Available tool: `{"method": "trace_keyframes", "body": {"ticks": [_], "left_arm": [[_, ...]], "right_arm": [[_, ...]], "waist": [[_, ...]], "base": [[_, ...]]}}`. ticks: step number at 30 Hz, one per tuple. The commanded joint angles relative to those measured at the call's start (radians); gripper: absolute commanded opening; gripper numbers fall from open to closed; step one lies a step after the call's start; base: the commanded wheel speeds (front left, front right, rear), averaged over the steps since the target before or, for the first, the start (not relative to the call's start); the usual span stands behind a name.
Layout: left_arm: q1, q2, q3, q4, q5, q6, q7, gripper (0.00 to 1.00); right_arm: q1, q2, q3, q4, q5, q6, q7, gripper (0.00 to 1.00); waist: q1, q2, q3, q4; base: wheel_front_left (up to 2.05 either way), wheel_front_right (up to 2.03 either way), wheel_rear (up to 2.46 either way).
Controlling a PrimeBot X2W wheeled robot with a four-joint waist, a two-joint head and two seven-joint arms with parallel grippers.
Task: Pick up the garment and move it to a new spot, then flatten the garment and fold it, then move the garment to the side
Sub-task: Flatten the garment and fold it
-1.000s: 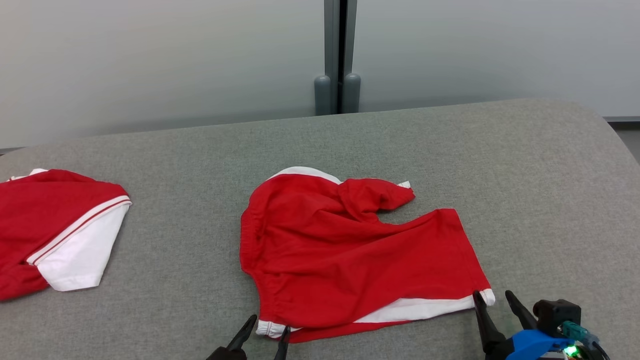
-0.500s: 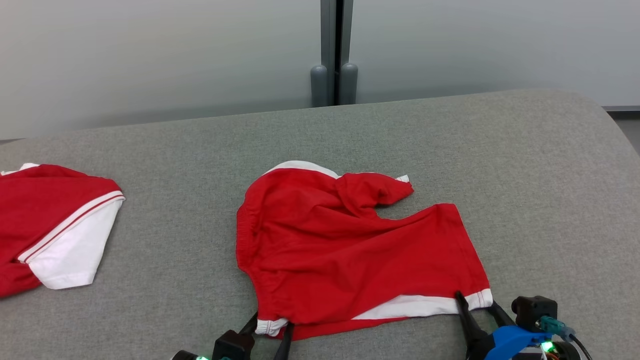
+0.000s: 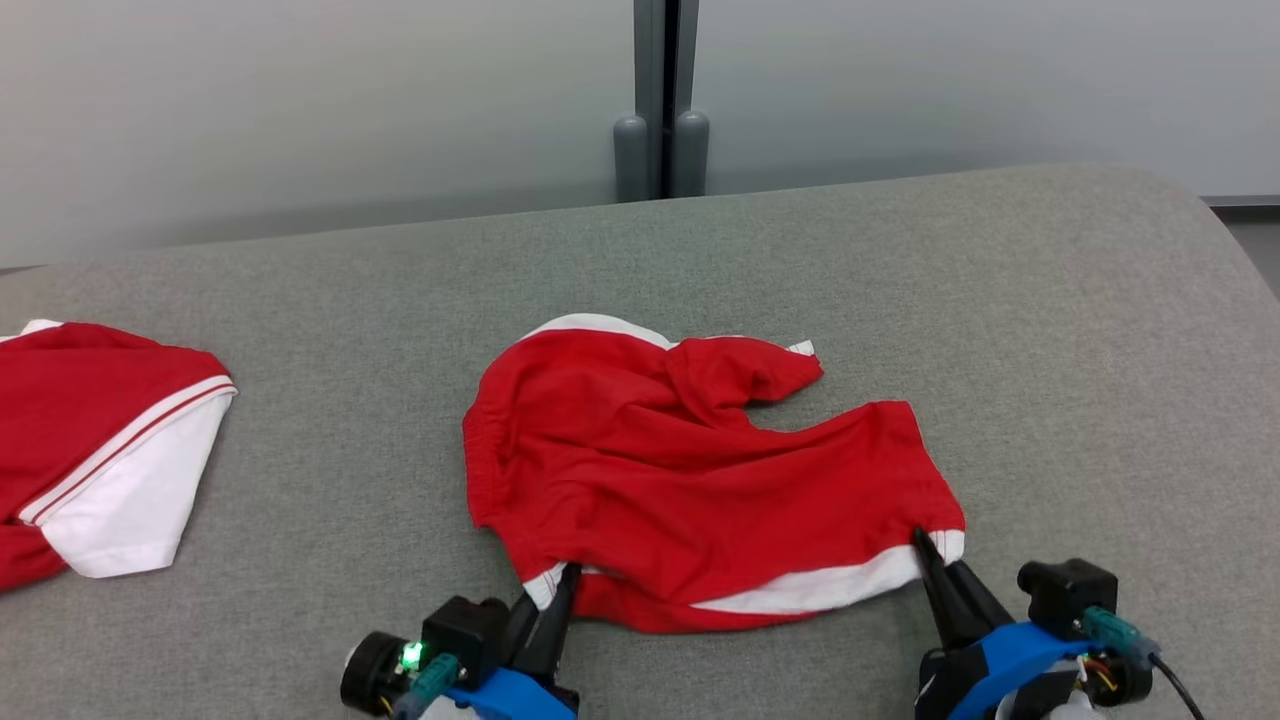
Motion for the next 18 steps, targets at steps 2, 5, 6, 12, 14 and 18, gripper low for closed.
{"method": "trace_keyframes", "body": {"ticks": [2,5,6,12,14,18], "left_arm": [[-0.036,0.009,0.011,-0.025,-0.004,-0.001,-0.004,0.0],[-0.081,0.025,0.024,-0.072,-0.005,-0.001,-0.004,0.0],[-0.102,0.029,0.027,-0.084,-0.01,-0.001,-0.004,0.0],[-0.31,0.08,0.036,-0.113,-0.003,-0.001,-0.001,0.0],[-0.396,0.095,0.036,-0.124,0.002,-0.001,0.011,0.0],[-0.594,0.116,0.042,-0.149,0.002,-0.001,0.047,0.0]], "right_arm": [[-0.02,-0.013,0.008,-0.036,0.017,0.0,-0.005,0.0],[-0.066,-0.043,0.027,-0.102,0.022,0.0,-0.004,0.0],[-0.083,-0.05,0.032,-0.118,0.026,0.0,0.002,0.0],[-0.28,-0.087,0.06,-0.167,0.035,0.0,0.034,0.0],[-0.371,-0.104,0.076,-0.158,0.037,0.0,0.046,0.0],[-0.574,-0.132,0.074,-0.136,0.076,0.0,0.062,0.0]], "waist": [[0.0,0.0,0.008,-0.002],[0.0,0.0,0.023,-0.012],[0.0,0.0,0.028,-0.014],[0.0,0.0,0.082,-0.03],[0.0,0.0,0.113,-0.035],[0.0,0.0,0.196,-0.04]], "base": [[0.0,0.0,0.0],[0.0,0.0,0.0],[0.0,0.0,0.0],[0.0,0.0,0.0],[0.0,0.0,0.0],[0.0,0.0,0.0]]}}
